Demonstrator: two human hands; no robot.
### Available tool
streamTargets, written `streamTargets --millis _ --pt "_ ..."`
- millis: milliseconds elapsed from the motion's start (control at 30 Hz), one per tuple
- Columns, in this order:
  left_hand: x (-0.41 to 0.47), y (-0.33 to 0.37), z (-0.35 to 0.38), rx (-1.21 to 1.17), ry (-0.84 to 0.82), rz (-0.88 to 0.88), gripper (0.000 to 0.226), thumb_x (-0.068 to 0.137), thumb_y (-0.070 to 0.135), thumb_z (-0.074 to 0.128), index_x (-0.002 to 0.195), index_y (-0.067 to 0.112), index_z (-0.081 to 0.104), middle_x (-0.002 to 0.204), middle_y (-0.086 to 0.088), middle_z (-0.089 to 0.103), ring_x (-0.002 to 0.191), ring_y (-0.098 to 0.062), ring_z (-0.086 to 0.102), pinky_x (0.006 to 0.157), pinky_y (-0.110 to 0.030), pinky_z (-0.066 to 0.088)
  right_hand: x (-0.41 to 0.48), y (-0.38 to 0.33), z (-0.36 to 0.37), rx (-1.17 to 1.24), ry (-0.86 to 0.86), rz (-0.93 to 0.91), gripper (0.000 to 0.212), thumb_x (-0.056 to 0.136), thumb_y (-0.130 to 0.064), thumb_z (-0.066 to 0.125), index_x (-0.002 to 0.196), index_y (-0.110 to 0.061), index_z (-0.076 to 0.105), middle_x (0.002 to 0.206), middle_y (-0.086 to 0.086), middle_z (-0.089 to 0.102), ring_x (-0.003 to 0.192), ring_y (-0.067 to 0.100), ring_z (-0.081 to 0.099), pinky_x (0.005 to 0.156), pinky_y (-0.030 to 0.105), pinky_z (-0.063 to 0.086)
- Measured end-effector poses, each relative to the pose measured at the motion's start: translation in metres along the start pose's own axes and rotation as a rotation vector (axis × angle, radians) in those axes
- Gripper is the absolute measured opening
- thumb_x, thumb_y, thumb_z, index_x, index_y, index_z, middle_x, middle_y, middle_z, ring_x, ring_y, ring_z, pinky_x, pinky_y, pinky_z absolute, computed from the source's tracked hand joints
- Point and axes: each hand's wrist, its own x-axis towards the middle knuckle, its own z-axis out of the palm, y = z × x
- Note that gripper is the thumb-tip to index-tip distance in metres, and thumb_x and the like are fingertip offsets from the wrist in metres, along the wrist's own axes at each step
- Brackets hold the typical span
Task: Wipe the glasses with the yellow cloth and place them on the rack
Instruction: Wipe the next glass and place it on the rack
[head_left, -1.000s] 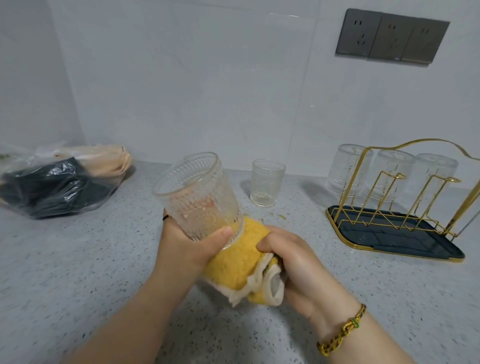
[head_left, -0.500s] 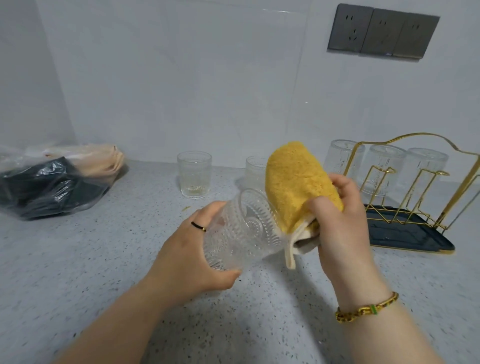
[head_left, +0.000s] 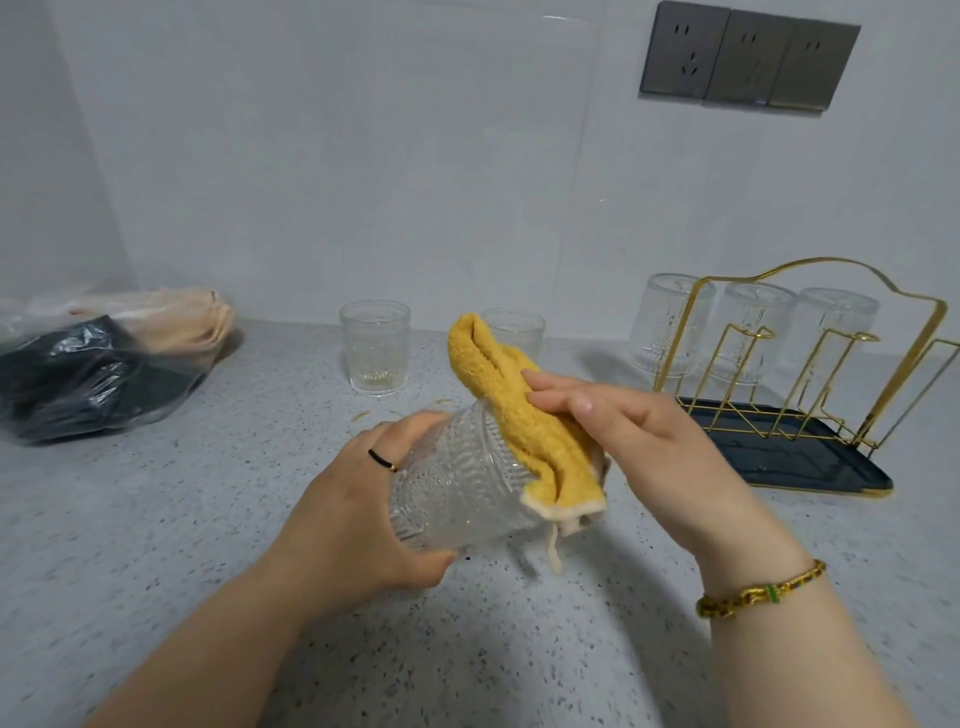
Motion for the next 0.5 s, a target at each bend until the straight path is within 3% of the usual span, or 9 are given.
streamTargets --millis 67,133,167,233,300,400,500 --pt "-0.002 0.004 0.001 0.007 -0.023 0.052 0.084 0.04 0.061 0.057 0.113 0.07 0.017 0.109 0.038 0.039 0.108 0.01 0.04 0.078 -0.003 0.034 0.001 0.001 -0.006 -0.021 0.013 -0.011 0.016 0.065 -0.023 0.062 0.078 -0.028 0.071 0.094 -0.018 0.068 0.095 0.001 0.062 0.076 0.009 0.048" --pt "-0.003 0.009 0.003 0.003 -0.037 0.098 0.084 0.041 0.061 0.057 0.111 0.07 0.012 0.111 0.045 0.036 0.109 0.017 0.034 0.076 -0.003 0.034 0.001 0.004 -0.009 -0.142 0.046 0.007 0.026 0.066 -0.018 0.073 0.084 -0.035 0.064 0.089 -0.016 0.064 0.087 0.009 0.058 0.069 0.01 0.047" --pt "-0.004 0.01 0.003 0.005 -0.037 0.117 0.083 0.042 0.06 0.057 0.111 0.068 0.013 0.111 0.05 0.031 0.107 0.02 0.033 0.075 -0.003 0.035 0.001 0.005 -0.008 -0.169 0.029 0.021 0.034 0.067 -0.019 0.076 0.09 -0.038 0.06 0.093 -0.016 0.06 0.091 0.01 0.056 0.074 0.013 0.046" --pt "-0.005 0.011 0.002 0.022 -0.014 0.16 0.082 0.044 0.058 0.058 0.115 0.062 0.016 0.109 0.05 0.034 0.103 0.025 0.033 0.071 -0.004 0.034 0.002 0.007 -0.005 -0.089 -0.075 0.05 0.046 0.064 -0.021 0.071 0.102 -0.04 0.053 0.104 -0.019 0.057 0.099 0.003 0.057 0.083 0.017 0.046" --pt "-0.006 0.009 0.002 0.08 0.03 0.204 0.084 0.046 0.057 0.058 0.121 0.054 0.02 0.105 0.042 0.041 0.102 0.027 0.032 0.071 -0.005 0.032 0.003 0.009 -0.001 0.033 -0.165 0.111 0.049 0.064 -0.017 0.071 0.105 -0.036 0.053 0.099 -0.017 0.061 0.089 -0.004 0.06 0.075 0.013 0.047" --pt "-0.006 0.008 0.005 0.114 0.035 0.21 0.083 0.046 0.058 0.057 0.122 0.053 0.023 0.104 0.037 0.039 0.101 0.029 0.03 0.071 -0.005 0.031 0.004 0.011 0.005 -0.016 -0.135 0.166 0.033 0.068 -0.013 0.073 0.092 -0.029 0.058 0.082 -0.01 0.064 0.072 -0.003 0.061 0.067 0.013 0.049" --pt "-0.007 0.007 0.009 0.044 -0.031 0.105 0.086 0.041 0.063 0.057 0.116 0.067 0.016 0.105 0.047 0.039 0.106 0.029 0.029 0.072 -0.003 0.036 0.005 0.01 0.011 -0.129 -0.013 0.124 0.024 0.073 -0.008 0.07 0.078 -0.027 0.058 0.065 -0.013 0.061 0.055 -0.009 0.056 0.057 0.007 0.044"
